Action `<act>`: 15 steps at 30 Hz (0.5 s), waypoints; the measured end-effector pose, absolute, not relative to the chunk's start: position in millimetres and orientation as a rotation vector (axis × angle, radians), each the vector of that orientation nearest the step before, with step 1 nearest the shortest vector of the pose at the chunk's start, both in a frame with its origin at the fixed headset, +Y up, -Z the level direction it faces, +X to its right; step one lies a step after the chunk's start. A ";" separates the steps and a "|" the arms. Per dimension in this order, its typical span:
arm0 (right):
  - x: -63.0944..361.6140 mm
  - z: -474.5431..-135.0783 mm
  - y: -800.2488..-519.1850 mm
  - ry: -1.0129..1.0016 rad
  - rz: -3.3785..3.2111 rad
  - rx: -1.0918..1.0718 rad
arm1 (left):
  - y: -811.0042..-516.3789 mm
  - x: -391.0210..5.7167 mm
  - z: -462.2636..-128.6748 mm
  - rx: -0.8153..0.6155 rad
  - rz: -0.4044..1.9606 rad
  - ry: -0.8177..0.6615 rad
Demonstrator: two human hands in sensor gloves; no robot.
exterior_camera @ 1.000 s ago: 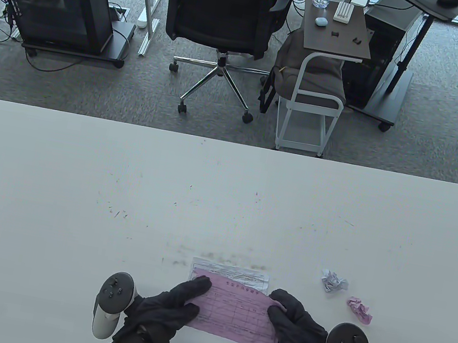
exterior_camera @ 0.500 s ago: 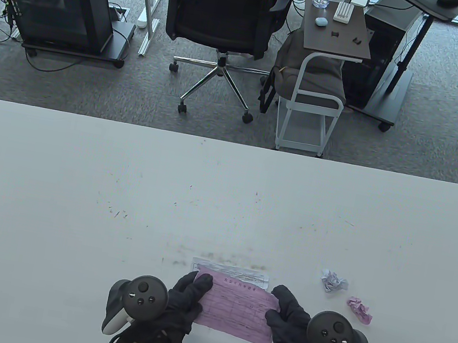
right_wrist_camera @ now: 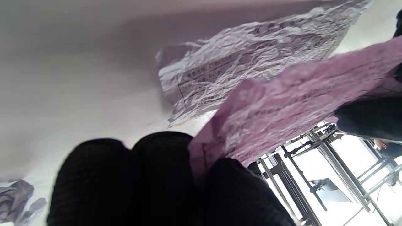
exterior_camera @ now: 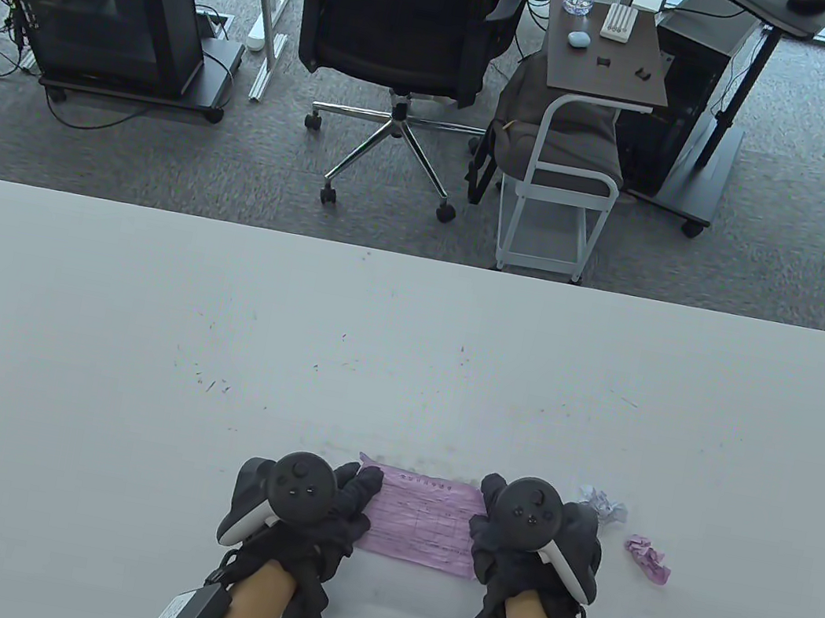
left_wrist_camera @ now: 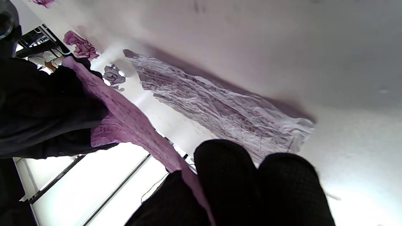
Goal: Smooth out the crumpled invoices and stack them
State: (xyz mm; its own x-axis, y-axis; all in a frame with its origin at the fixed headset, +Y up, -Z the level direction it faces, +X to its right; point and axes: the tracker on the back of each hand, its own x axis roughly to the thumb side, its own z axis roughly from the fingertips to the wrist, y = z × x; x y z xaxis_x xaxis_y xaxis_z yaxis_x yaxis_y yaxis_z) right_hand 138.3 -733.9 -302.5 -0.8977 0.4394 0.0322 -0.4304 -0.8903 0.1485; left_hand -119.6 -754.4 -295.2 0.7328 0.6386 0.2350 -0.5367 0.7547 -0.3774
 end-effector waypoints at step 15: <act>122.2 -321.3 -769.5 0.264 2.864 0.068 | -770.4 -100.1 -310.4 -0.352 0.397 -0.361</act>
